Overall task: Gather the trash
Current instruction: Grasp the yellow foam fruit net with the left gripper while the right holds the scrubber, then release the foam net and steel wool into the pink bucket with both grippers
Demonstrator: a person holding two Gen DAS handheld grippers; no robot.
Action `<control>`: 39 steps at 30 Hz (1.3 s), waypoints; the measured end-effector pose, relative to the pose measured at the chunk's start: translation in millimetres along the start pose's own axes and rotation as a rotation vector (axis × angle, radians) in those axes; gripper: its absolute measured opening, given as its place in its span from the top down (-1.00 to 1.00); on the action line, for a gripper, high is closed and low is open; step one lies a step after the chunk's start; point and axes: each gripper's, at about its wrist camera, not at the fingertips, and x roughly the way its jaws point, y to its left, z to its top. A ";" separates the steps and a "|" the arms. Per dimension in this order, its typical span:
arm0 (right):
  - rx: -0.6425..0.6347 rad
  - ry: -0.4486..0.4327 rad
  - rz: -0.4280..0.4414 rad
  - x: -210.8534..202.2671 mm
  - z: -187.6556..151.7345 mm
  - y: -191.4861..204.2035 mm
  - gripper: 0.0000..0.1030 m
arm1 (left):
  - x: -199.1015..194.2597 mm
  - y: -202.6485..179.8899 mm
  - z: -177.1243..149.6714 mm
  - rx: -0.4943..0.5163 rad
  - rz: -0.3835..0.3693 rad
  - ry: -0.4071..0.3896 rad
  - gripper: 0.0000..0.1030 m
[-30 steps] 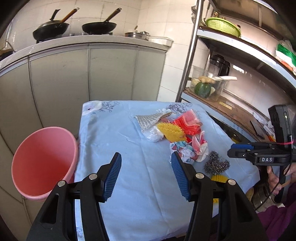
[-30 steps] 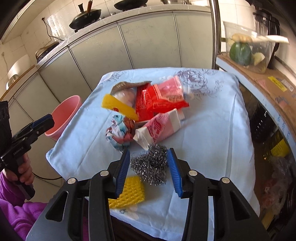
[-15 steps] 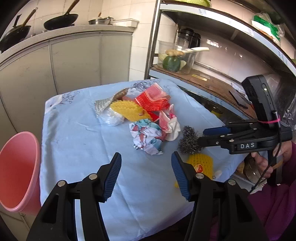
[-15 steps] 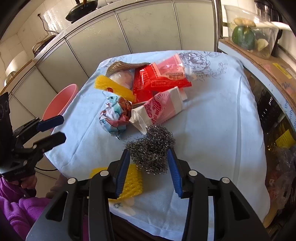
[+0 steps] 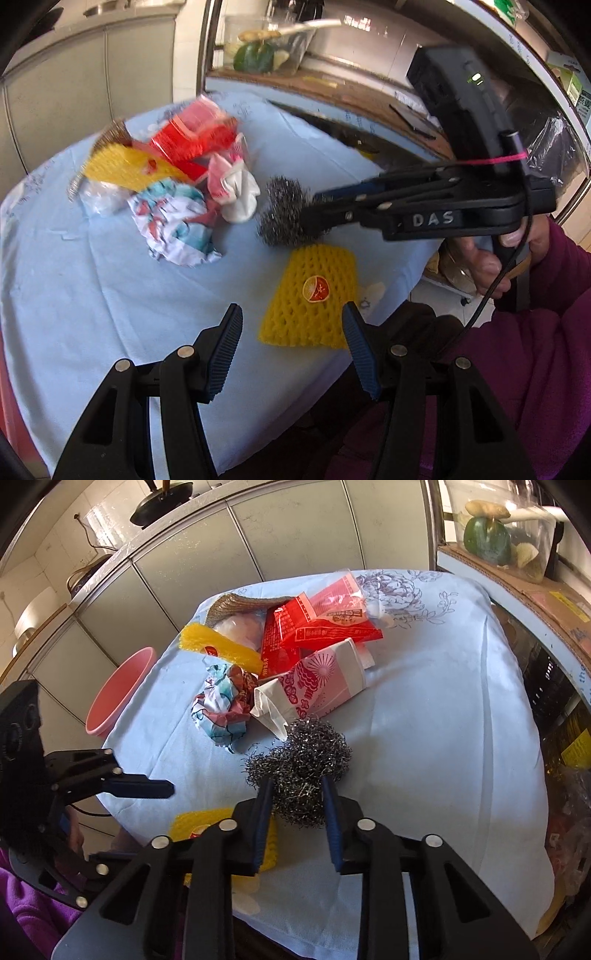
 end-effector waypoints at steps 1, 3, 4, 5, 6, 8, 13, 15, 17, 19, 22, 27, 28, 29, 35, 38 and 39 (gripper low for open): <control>-0.009 -0.007 -0.003 -1.6 -0.5 1.4 0.56 | 4.6 0.5 -0.1 -0.005 -0.012 0.016 -0.08; -0.021 -0.017 -0.008 -4.8 -1.6 2.7 0.59 | 8.4 1.5 -1.3 -0.010 -0.029 0.026 -0.08; -0.024 -0.022 -0.011 -6.4 -2.2 2.8 0.61 | 8.0 2.6 -1.8 -0.012 -0.037 0.026 -0.06; -0.025 -0.026 -0.012 -8.0 -2.5 2.5 0.62 | 8.8 3.7 -1.0 -0.014 -0.047 0.026 0.00; -0.025 -0.032 -0.013 -10.3 -3.3 2.1 0.62 | 8.7 3.9 -1.4 -0.016 -0.058 0.026 0.04; -0.020 -0.037 -0.010 -13.2 -3.7 0.8 0.62 | 9.0 3.4 -1.3 -0.015 -0.062 0.023 0.17; -0.014 -0.062 -0.014 -21.0 -3.0 -0.5 0.62 | 7.0 -0.5 -1.6 0.000 -0.060 0.011 0.74; -0.014 -0.074 -0.017 -24.3 -2.9 -0.4 0.62 | 4.2 -1.0 -0.7 0.000 -0.058 0.000 0.79; -0.013 -0.089 -0.021 -28.0 -2.2 -0.6 0.62 | -0.2 -0.3 1.5 -0.002 -0.043 -0.019 0.82; -0.011 -0.112 -0.023 -33.4 -0.3 -1.3 0.62 | -8.0 2.5 3.1 -0.013 -0.034 -0.050 0.82; -0.010 -0.159 -0.018 -43.2 3.7 -0.2 0.62 | -21.9 9.0 5.1 -0.046 -0.013 -0.107 0.82; -0.033 -0.235 -0.011 -58.4 13.6 7.5 0.62 | -49.7 20.4 3.1 -0.104 0.047 -0.217 0.82; -0.040 -0.242 -0.011 -59.4 15.8 9.3 0.62 | -56.0 22.5 2.5 -0.116 0.059 -0.241 0.82; -0.051 -0.250 -0.012 -60.4 18.9 12.5 0.62 | -60.4 24.4 2.6 -0.126 0.069 -0.261 0.82; -0.118 -0.265 0.009 -56.5 37.7 35.3 0.62 | -93.5 41.2 -8.6 -0.204 0.206 -0.360 0.82; -0.167 -0.267 0.038 -50.2 48.6 56.0 0.62 | -108.6 50.6 -16.9 -0.253 0.281 -0.400 0.82; -0.181 -0.267 0.048 -48.1 51.6 62.4 0.62 | -114.8 54.2 -20.6 -0.270 0.311 -0.417 0.82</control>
